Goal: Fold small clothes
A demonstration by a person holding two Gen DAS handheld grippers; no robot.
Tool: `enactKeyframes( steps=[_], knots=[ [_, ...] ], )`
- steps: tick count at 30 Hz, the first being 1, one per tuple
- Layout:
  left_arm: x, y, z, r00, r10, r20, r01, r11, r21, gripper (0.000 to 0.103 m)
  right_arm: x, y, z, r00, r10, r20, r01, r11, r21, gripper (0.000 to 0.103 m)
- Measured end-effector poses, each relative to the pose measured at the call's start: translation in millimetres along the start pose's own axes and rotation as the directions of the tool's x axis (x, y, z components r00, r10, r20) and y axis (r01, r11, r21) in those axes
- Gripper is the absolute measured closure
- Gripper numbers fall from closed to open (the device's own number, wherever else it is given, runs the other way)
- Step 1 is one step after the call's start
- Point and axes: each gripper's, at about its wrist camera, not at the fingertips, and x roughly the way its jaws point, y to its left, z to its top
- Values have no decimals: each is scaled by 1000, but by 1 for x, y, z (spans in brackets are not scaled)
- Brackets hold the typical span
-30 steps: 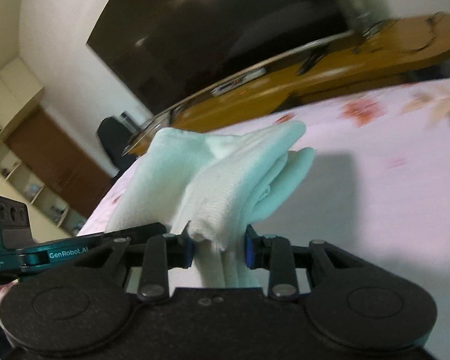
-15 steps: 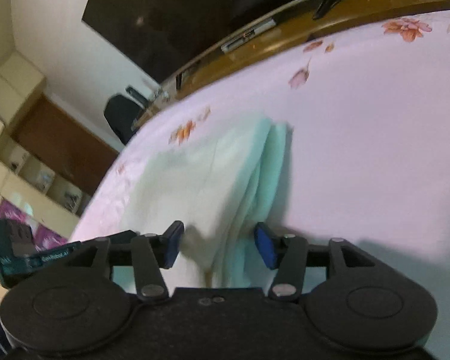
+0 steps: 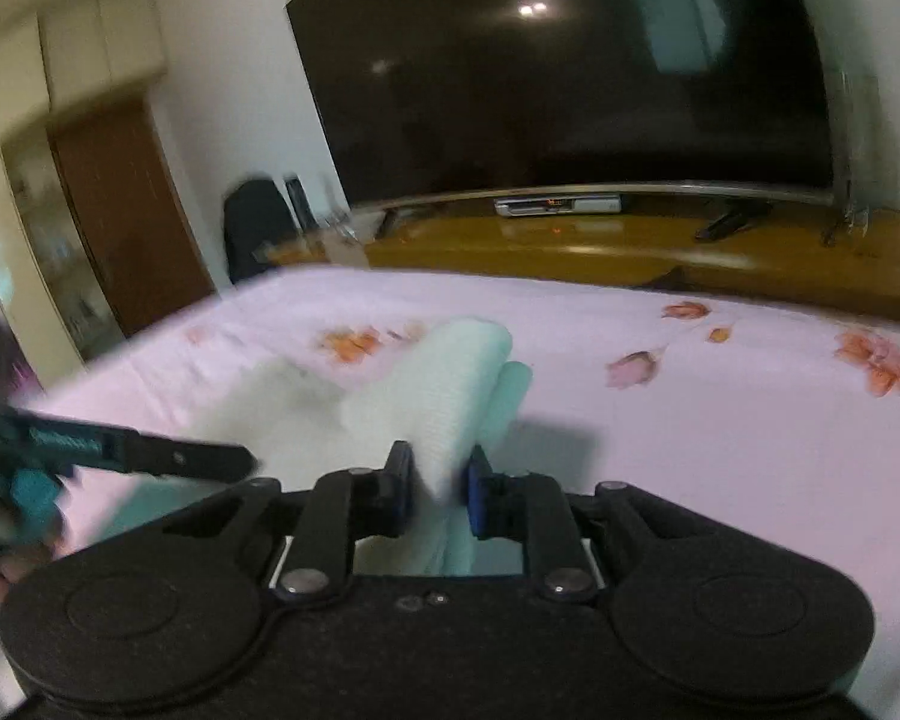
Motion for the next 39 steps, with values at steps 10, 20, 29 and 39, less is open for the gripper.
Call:
enactKeyframes(
  steps=[10, 20, 29, 39],
  knots=[
    [-59, -12, -11, 989, 150, 10, -150, 982, 112, 25, -53, 35, 11, 1000, 26, -8, -26, 999, -31, 77],
    [-80, -25, -41, 980, 186, -69, -178, 979, 101, 22, -28, 84, -11, 964, -231, -133, 192, 947, -259, 79],
    [-125, -27, -97, 976, 197, -88, -189, 977, 99, 22, -97, 113, -52, 982, -124, -141, 88, 968, -235, 78],
    [-220, -62, -136, 977, 210, 39, -213, 971, 113, 12, -171, 121, -68, 987, -146, -65, 134, 979, -157, 54]
  ],
)
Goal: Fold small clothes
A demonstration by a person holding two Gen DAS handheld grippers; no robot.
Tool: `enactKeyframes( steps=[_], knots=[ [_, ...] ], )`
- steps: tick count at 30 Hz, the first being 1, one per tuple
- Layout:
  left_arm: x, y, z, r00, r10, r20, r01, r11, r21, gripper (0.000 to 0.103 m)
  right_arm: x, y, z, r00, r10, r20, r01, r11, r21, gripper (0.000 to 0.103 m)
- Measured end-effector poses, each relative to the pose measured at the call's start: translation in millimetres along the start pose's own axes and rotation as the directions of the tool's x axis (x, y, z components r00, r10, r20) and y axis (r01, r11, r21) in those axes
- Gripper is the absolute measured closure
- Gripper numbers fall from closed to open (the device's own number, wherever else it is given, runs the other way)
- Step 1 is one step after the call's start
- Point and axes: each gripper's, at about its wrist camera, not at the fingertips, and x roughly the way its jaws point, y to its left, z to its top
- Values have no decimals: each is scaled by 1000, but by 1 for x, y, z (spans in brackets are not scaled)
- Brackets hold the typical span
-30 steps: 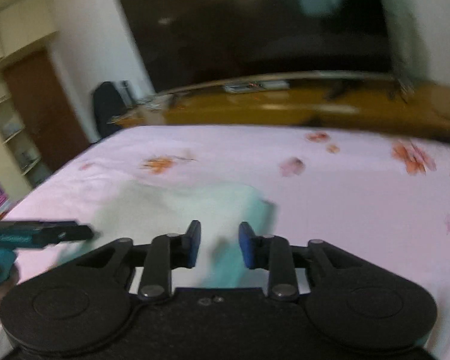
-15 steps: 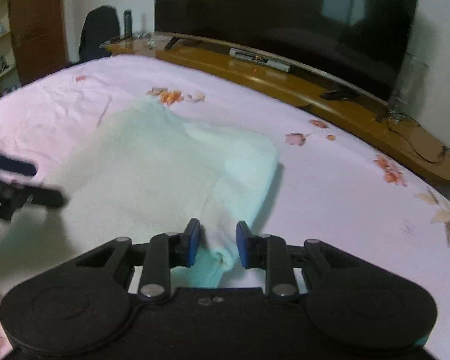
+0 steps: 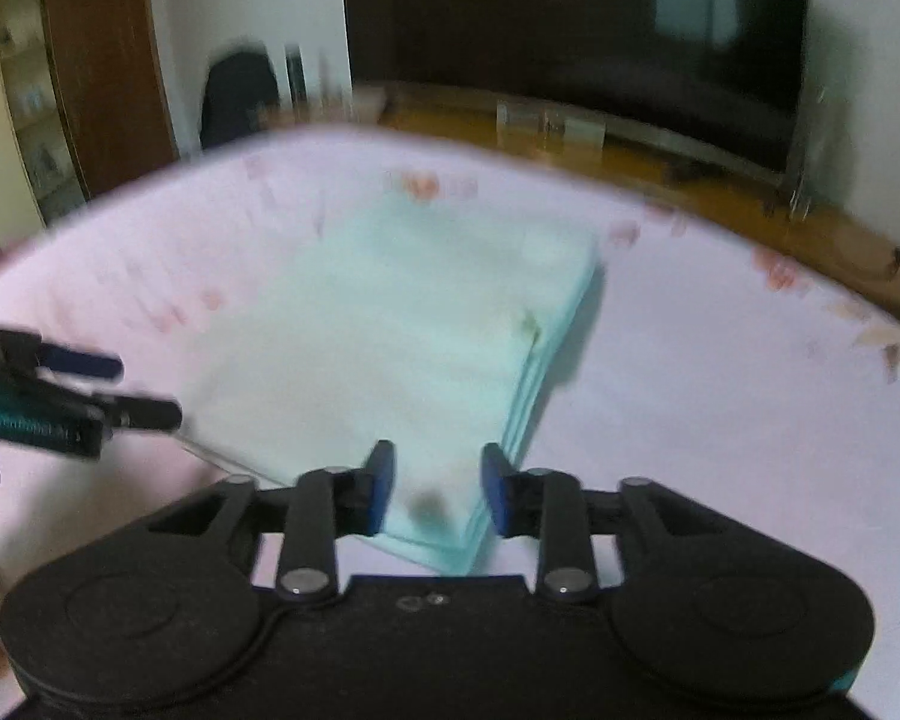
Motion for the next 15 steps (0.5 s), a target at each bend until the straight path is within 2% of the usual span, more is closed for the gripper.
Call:
enactKeyframes(
  steps=[1, 2, 3, 8, 11, 15],
  knots=[
    [-17, -6, -5, 999, 10, 33, -11, 1000, 8, 4, -17, 0, -3, 1000, 1, 24, -1, 1000, 17, 49],
    [-33, -11, -10, 997, 21, 76, -22, 1000, 16, 0, -38, -1, -10, 999, 25, 49, -27, 999, 41, 47],
    [-47, -17, -15, 993, 31, 110, -34, 999, 22, 0, -52, 1, -15, 998, 37, 57, -41, 998, 55, 45],
    [-104, -35, -33, 990, 15, 141, -15, 1000, -2, 0, -111, 18, -45, 998, 8, 60, -14, 995, 102, 43],
    [-136, -42, -43, 987, -7, 163, 11, 1000, -21, 0, -145, 26, -60, 997, -16, 80, 3, 988, 157, 37],
    [-163, -54, -55, 984, 5, 179, -12, 999, 40, 0, -175, 42, -72, 993, -55, 108, 38, 988, 150, 33]
  ],
)
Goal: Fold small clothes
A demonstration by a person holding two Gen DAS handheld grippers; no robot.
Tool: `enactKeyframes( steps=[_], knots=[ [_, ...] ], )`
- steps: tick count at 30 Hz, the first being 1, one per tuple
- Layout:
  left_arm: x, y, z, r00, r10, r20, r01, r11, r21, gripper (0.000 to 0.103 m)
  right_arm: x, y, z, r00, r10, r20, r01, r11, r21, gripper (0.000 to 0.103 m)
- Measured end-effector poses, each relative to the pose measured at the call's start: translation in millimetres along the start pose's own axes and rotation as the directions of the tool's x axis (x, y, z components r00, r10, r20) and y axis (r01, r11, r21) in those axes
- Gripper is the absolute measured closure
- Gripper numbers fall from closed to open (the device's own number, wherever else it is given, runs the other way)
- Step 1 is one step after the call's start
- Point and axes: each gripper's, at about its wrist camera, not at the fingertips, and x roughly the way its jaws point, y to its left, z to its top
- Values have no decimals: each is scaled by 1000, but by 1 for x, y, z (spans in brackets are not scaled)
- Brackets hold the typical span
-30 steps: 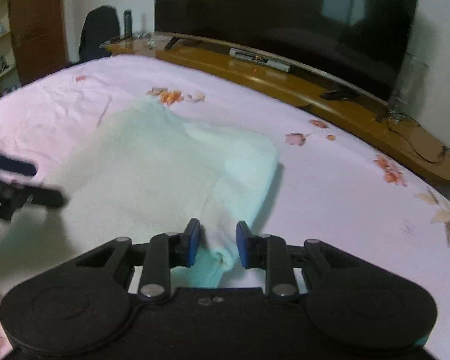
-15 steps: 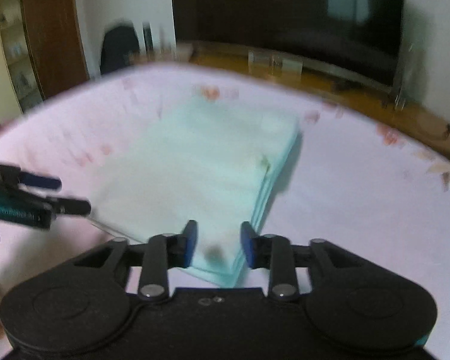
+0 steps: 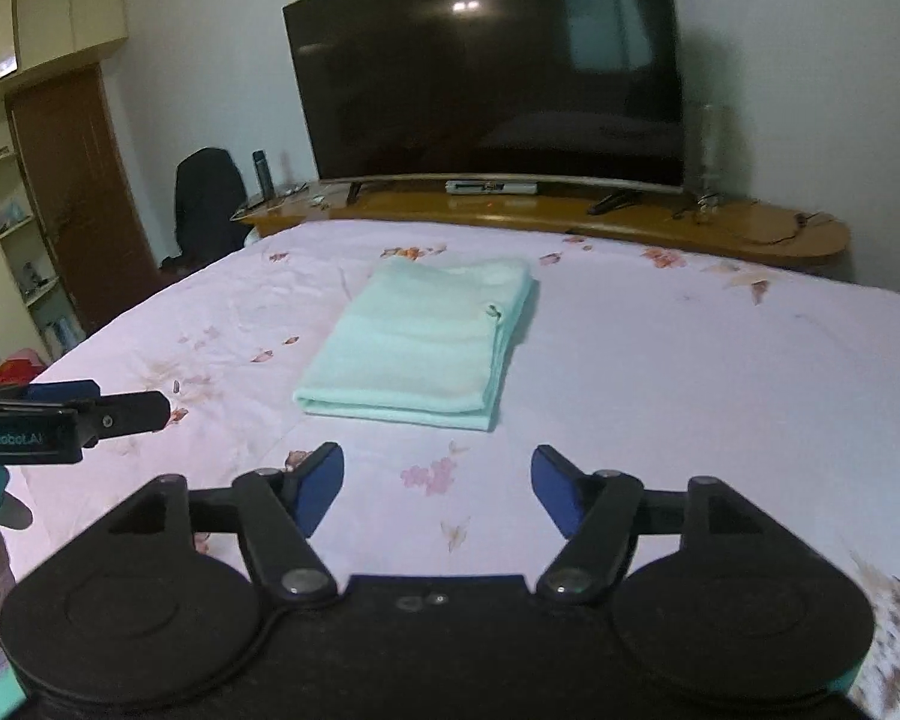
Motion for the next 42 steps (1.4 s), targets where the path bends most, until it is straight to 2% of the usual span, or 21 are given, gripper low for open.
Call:
enactKeyframes(
  steps=[2, 9, 14, 19, 42],
  knots=[
    [-13, -3, -3, 1000, 8, 11, -8, 1000, 24, 0, -11, 4, -2, 1000, -9, 8, 9, 1000, 2, 32],
    [-52, -9, -15, 999, 7, 34, -7, 1000, 13, 0, -55, 15, -14, 997, -19, 78, 13, 997, 77, 29],
    [-75, -10, -22, 998, -11, 54, 11, 1000, 7, 0, -66, 26, -28, 996, -47, 79, 41, 997, 71, 28],
    [-88, -10, -25, 997, -23, 68, 22, 1000, 6, 0, -72, 32, -27, 994, -55, 94, 49, 997, 66, 28],
    [-81, -16, -18, 996, -51, 79, 51, 999, 9, 0, -70, 42, -20, 992, -77, 104, 70, 995, 68, 27]
  ],
)
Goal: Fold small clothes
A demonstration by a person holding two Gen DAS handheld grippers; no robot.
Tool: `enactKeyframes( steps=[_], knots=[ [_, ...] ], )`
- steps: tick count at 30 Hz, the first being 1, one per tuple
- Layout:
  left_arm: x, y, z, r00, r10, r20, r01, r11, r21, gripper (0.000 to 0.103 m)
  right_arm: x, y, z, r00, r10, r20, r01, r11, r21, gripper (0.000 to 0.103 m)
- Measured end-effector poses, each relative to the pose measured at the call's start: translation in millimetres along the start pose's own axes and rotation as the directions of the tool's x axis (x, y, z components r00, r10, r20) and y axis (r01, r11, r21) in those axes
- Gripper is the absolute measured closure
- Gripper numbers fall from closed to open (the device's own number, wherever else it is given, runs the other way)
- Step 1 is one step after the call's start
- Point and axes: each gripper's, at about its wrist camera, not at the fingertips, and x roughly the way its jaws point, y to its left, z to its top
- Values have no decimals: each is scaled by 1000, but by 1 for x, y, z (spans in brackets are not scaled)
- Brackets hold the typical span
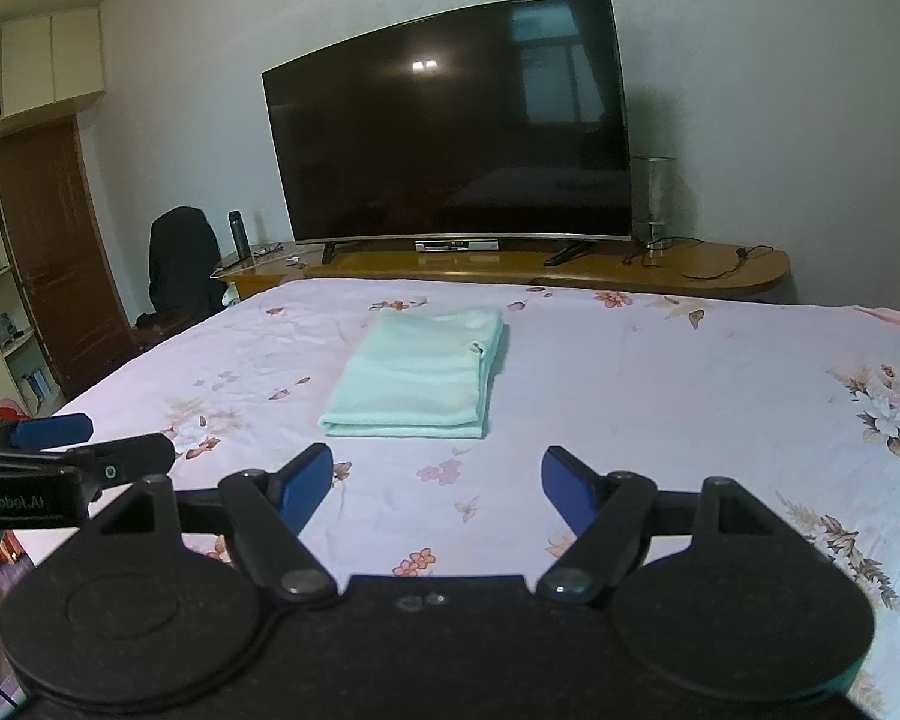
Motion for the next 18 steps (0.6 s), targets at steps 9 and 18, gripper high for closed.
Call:
enactKeyframes(
  steps=[9, 18],
  knots=[
    [0, -1, 0, 1000, 3, -7, -3, 1000, 4, 0, 2, 4, -1, 1000, 6, 3, -6, 1000, -1, 26],
    [1, -3, -1, 1000, 3, -9, -2, 1000, 15, 0, 1, 2, 0, 1000, 11, 5, -11, 1000, 10, 26]
  ],
)
